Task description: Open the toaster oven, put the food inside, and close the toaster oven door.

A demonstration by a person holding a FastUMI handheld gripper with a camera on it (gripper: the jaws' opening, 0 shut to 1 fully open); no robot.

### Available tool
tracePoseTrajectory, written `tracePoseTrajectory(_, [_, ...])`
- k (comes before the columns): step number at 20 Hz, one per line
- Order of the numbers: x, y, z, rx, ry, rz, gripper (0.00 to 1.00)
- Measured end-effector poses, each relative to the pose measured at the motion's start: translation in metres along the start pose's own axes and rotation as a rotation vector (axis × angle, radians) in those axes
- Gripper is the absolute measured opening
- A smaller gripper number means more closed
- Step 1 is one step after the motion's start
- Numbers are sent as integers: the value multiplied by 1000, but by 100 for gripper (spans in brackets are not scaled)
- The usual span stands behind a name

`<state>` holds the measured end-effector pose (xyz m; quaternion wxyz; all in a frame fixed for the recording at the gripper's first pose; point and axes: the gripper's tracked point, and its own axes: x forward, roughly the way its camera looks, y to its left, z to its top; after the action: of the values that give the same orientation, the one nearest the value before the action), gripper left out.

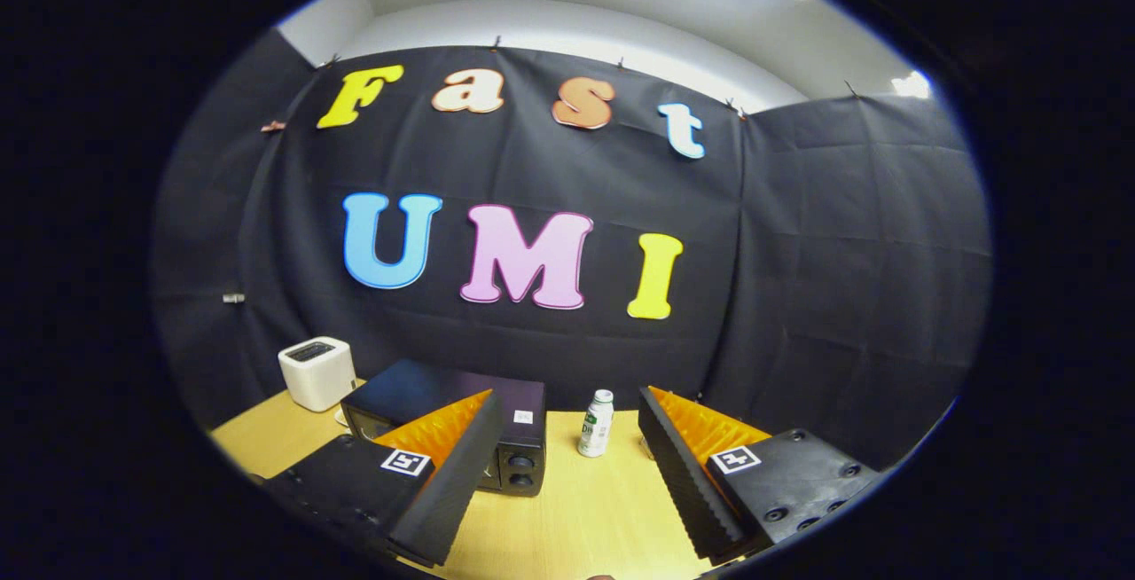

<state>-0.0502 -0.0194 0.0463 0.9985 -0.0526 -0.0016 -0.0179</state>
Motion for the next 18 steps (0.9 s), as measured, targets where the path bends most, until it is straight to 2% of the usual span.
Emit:
tracePoseTrajectory(4, [-11,-25,6,68,-25,-64,98])
tracePoseTrajectory(18, [-29,22,16,62,-47,4,98])
